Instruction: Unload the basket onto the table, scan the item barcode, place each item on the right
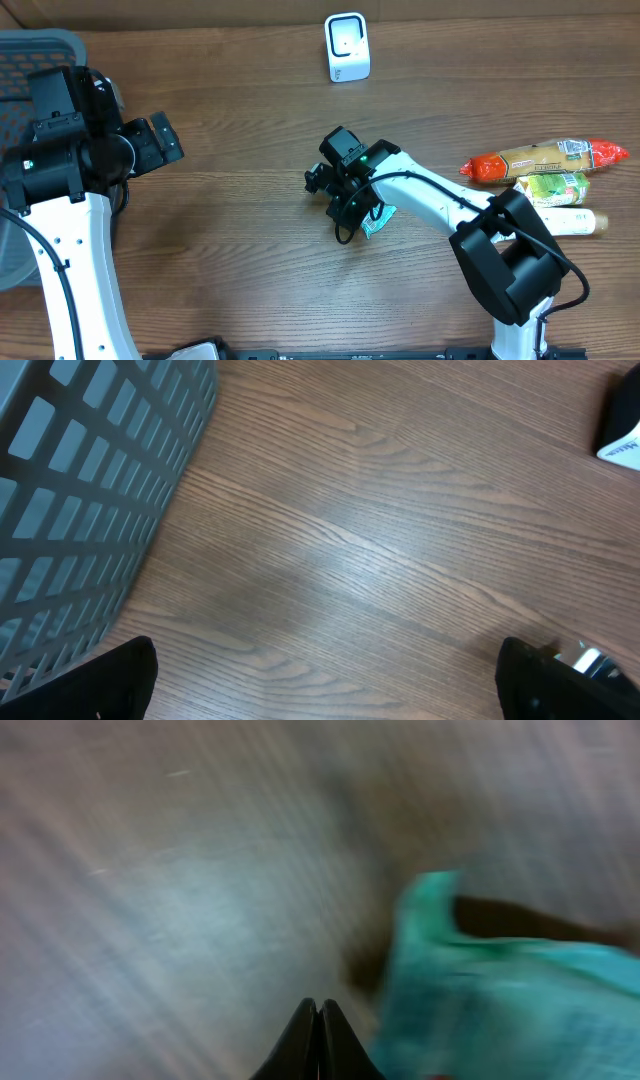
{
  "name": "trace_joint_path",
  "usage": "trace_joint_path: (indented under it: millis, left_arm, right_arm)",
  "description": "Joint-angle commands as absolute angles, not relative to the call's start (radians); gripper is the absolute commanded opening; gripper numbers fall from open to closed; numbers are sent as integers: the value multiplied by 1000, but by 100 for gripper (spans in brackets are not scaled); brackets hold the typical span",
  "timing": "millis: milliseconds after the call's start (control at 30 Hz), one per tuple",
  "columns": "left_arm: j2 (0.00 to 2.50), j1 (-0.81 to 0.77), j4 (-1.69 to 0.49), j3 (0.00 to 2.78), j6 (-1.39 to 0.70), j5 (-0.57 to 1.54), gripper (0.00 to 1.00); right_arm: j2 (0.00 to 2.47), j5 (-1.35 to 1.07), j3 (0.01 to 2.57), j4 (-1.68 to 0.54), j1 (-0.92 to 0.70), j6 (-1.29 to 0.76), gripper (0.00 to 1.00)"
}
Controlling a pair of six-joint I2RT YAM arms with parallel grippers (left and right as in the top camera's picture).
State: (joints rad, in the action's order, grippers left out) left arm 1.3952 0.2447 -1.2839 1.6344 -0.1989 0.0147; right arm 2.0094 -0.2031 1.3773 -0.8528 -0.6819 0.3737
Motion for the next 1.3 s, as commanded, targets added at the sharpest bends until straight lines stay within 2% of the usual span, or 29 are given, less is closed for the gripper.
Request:
trace_joint_path:
  millis: [0, 100, 200, 233, 300, 367, 533, 700, 833, 967, 1133, 1267]
  left_arm:
    - [1401, 248, -1282, 1651, -179, 19, 100]
    - [1401, 248, -1282, 1651, -179, 19, 100]
    - [1401, 248, -1282, 1651, -179, 19, 100]
    - [1401, 248, -1282, 1651, -179, 19, 100]
    - [1401, 248, -1282, 1651, -179, 19, 99]
    - [1401, 249, -1282, 1651, -179, 19, 100]
    - [1401, 248, -1282, 1651, -179, 19, 100]
    - [1401, 249, -1282, 1651, -179, 19, 99]
    - [1401, 248, -1282, 1651, -179, 19, 99]
    - [1401, 248, -1282, 1651, -179, 19, 99]
    - [1401, 249, -1282, 1651, -179, 19, 100]
    - [1401, 249, -1282, 1651, -179, 19, 100]
  right_arm:
    - [2011, -133, 1369, -804, -636, 314, 4]
    - [2013, -120, 1367, -786, -598, 305, 4]
    - [2020, -14, 1366, -754, -554, 177, 4]
    - [2020, 13, 1366, -745, -540, 139, 7]
    - [2020, 32, 1367, -733, -512, 66, 22]
    - [2020, 33, 1371, -735, -488, -6, 29]
    - [2020, 20, 1372, -762, -444, -166, 35]
    - [2011, -83, 1427, -822, -426, -168, 54]
    - [1949, -140, 1517, -907, -393, -163, 58]
    - [1873, -145, 1560, -991, -328, -126, 72]
    - [1856, -162, 1553, -1069, -201, -35, 73]
    - [1857, -323, 1473, -1043, -109, 1, 73]
